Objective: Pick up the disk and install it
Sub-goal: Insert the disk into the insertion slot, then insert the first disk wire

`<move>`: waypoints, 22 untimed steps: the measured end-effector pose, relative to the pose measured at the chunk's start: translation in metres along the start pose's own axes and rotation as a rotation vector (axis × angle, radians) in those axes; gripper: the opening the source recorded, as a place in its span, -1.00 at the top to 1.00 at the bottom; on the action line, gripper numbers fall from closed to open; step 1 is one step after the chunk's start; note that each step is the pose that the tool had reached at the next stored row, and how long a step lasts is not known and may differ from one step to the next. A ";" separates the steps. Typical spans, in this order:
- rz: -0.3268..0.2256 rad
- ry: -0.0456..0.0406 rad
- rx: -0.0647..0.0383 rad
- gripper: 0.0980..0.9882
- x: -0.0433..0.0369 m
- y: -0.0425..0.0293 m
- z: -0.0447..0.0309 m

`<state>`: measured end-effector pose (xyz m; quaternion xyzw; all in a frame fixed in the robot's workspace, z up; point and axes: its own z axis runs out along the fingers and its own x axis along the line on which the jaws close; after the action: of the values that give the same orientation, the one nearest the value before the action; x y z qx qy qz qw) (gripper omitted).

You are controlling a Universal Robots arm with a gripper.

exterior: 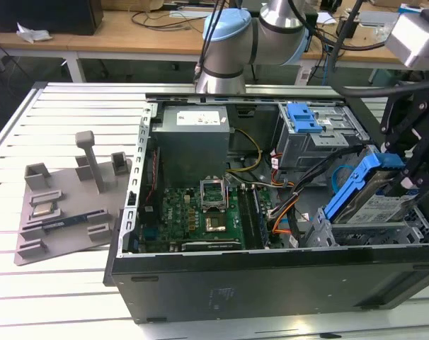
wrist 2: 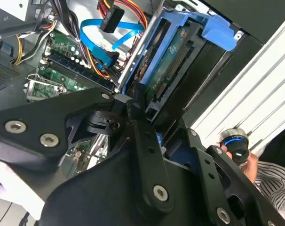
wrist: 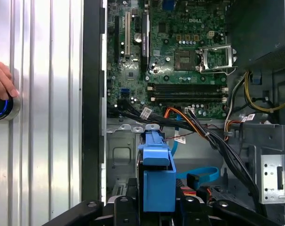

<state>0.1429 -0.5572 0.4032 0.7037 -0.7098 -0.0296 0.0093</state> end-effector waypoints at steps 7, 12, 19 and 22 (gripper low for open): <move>0.000 0.0000 0.000 0.37 0.0000 -0.0001 0.0011; 0.000 -0.0001 0.000 0.40 0.0001 -0.0001 0.0019; 0.000 -0.0002 0.000 0.98 0.0001 -0.0002 0.0034; 0.000 -0.0001 0.000 0.98 0.0001 -0.0002 0.0040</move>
<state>0.1429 -0.5572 0.3992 0.7037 -0.7098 -0.0296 0.0093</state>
